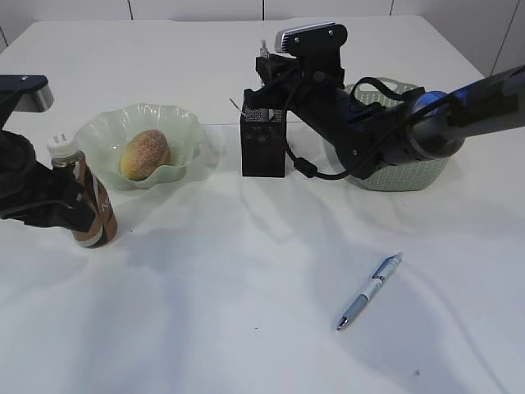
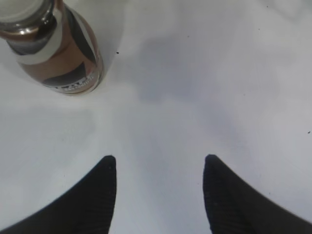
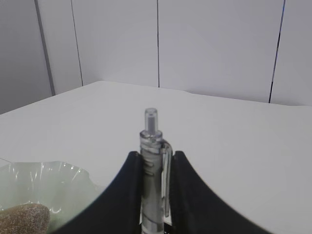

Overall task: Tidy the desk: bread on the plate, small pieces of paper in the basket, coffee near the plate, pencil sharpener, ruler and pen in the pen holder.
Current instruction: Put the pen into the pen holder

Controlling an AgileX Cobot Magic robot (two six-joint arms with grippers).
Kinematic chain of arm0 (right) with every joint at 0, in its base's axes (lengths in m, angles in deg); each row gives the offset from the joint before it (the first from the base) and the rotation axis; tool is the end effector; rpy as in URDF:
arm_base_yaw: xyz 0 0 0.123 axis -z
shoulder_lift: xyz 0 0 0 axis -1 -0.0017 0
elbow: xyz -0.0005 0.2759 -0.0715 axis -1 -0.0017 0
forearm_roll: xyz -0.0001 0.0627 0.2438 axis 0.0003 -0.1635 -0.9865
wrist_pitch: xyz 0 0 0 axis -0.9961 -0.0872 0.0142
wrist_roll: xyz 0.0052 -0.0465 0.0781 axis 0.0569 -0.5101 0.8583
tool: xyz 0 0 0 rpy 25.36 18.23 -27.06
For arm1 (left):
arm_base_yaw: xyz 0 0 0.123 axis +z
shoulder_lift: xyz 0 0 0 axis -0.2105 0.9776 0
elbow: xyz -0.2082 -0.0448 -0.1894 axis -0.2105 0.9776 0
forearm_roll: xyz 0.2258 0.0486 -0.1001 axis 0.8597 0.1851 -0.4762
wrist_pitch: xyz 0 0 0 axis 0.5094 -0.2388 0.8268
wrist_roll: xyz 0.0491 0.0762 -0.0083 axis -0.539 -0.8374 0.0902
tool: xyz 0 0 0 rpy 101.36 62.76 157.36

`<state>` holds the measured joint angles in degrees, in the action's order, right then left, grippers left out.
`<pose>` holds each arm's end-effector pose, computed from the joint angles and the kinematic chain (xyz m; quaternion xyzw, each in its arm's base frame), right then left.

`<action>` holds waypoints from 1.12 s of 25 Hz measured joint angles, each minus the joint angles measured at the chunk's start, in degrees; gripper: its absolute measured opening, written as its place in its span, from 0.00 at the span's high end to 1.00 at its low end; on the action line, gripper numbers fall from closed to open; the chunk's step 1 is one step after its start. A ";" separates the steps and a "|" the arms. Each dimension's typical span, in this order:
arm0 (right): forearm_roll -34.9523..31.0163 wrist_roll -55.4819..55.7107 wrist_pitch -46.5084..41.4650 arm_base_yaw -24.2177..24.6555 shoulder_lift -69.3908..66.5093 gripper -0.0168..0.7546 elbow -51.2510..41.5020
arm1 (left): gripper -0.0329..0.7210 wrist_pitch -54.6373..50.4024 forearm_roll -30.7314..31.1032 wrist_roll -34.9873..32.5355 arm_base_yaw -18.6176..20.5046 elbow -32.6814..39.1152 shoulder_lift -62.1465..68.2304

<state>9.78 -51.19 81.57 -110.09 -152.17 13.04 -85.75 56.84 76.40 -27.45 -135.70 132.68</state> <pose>0.4755 0.1802 0.1740 -0.1464 0.6822 0.1398 0.7026 0.2702 -0.0869 0.2406 0.1110 0.9614 -0.1073 0.2280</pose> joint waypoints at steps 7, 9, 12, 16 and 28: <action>0.00 0.00 0.10 0.00 0.00 0.82 0.00 | 0.43 0.27 0.00 0.00 0.00 0.00 0.00; 0.00 0.00 0.22 0.00 0.00 0.82 0.00 | 0.43 0.27 0.00 0.00 0.00 0.00 0.00; 0.00 0.00 0.31 0.00 0.00 0.82 0.00 | 0.43 0.27 0.00 0.00 0.00 0.00 0.00; 0.00 0.00 0.31 0.00 0.00 0.82 0.00 | 0.43 0.31 0.00 0.00 0.00 0.00 0.00; 0.00 0.00 0.31 0.00 0.00 0.61 0.19 | 0.43 0.75 0.00 0.00 0.00 0.00 0.50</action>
<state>9.78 -51.19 81.89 -110.09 -152.17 13.23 -85.00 56.84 76.40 -27.45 -135.70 133.18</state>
